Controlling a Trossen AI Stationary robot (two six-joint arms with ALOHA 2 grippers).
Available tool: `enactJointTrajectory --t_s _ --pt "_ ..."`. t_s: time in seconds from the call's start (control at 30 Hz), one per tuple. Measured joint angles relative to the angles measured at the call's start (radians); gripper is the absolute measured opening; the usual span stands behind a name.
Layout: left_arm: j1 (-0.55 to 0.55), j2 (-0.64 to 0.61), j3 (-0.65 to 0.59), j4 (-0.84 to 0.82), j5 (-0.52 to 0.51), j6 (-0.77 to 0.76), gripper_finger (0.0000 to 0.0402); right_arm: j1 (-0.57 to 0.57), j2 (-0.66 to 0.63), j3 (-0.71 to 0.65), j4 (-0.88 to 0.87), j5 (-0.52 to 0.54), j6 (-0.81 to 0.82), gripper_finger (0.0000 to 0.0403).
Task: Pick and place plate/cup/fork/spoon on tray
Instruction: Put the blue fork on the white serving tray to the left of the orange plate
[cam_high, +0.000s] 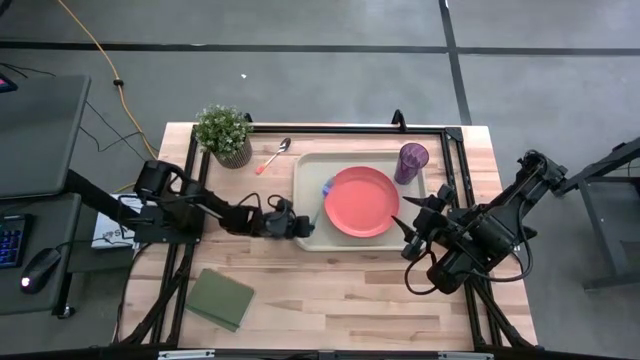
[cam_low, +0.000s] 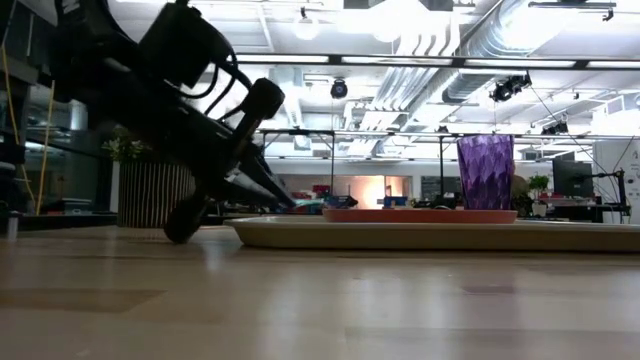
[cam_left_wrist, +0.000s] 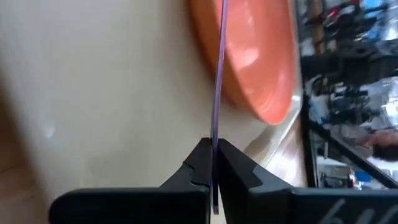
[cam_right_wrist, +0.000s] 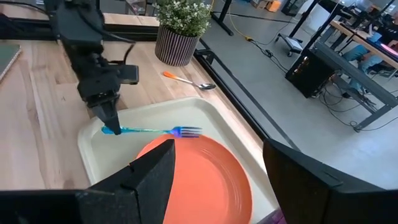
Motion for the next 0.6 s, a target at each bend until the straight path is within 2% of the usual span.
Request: enactJointTrajectory --t_s 0.13,0.27,0.6 --pt "0.038 -0.087 -0.005 -0.169 0.081 -0.002 0.0 0.0 0.0 0.0 0.009 -0.023 0.0 0.0236" --pt "0.068 -0.162 -0.004 -0.33 0.066 -0.017 0.0 0.0 0.0 0.0 0.011 -0.043 0.0 0.0236" --pt "0.083 -0.189 0.009 -0.278 0.016 0.122 0.0 0.0 0.0 0.0 0.012 -0.038 0.001 0.0236"
